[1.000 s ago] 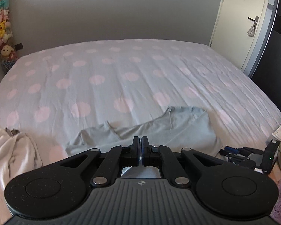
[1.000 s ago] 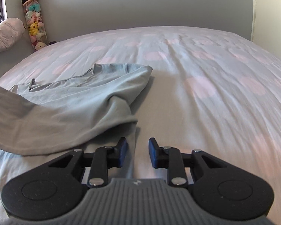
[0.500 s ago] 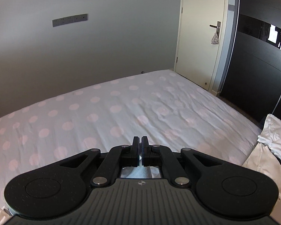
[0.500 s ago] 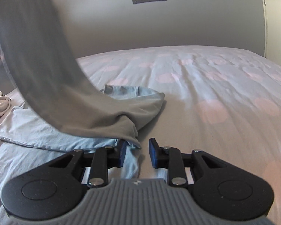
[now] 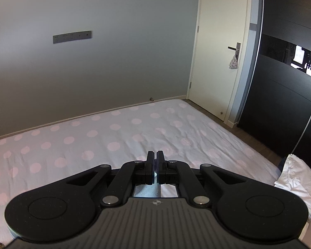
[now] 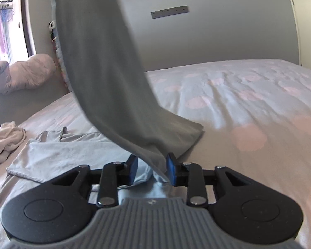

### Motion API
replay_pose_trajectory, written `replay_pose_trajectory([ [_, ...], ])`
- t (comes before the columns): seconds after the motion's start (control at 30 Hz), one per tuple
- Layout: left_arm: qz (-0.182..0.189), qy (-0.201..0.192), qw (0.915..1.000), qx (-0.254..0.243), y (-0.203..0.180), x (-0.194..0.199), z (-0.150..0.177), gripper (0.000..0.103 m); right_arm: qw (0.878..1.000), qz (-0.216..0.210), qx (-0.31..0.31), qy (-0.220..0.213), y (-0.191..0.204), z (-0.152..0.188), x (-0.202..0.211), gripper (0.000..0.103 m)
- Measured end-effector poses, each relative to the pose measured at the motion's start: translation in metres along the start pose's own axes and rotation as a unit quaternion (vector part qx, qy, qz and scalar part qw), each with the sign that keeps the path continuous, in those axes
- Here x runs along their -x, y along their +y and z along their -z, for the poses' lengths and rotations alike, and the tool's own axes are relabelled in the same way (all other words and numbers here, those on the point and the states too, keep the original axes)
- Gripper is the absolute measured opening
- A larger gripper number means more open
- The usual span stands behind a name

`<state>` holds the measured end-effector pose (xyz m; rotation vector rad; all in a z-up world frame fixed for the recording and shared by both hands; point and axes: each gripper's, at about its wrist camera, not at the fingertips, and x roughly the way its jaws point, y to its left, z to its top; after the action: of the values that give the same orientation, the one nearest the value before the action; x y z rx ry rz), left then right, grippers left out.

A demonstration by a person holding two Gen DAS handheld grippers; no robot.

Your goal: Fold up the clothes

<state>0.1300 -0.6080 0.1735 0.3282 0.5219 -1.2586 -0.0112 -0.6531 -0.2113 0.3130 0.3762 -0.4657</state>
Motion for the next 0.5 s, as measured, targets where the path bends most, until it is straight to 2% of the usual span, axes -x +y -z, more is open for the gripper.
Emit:
replay_pose_trajectory([
  [0.1,0.014,-0.006,0.9998,-0.009,-0.013,-0.002,-0.005,0.000,1.000,0.029,-0.004,0.010,-0.002,0.004,-0.009,0.034],
  [0.17,0.014,-0.006,0.9999,-0.008,-0.012,-0.002,-0.003,0.000,0.997,0.054,-0.038,0.029,-0.018,0.006,-0.011,0.033],
  [0.27,-0.002,0.002,1.0000,0.004,-0.001,-0.002,0.006,0.000,0.991,0.078,-0.091,0.054,-0.044,0.008,-0.013,0.021],
  [0.33,-0.015,0.008,0.9998,0.014,0.009,-0.001,0.013,0.000,0.989,0.066,-0.115,0.058,-0.052,0.012,-0.010,0.017],
  [0.43,-0.036,0.013,0.9988,0.031,0.029,0.003,0.023,0.000,0.991,0.067,-0.104,0.057,-0.043,0.011,-0.006,0.012],
  [0.47,-0.043,0.016,0.9983,0.036,0.036,0.005,0.026,0.000,0.991,0.068,-0.097,0.057,-0.041,0.011,-0.006,0.005],
  [0.5,-0.047,0.019,0.9979,0.041,0.043,0.007,0.029,0.000,0.991,0.069,-0.095,0.058,-0.041,0.012,-0.007,0.005],
])
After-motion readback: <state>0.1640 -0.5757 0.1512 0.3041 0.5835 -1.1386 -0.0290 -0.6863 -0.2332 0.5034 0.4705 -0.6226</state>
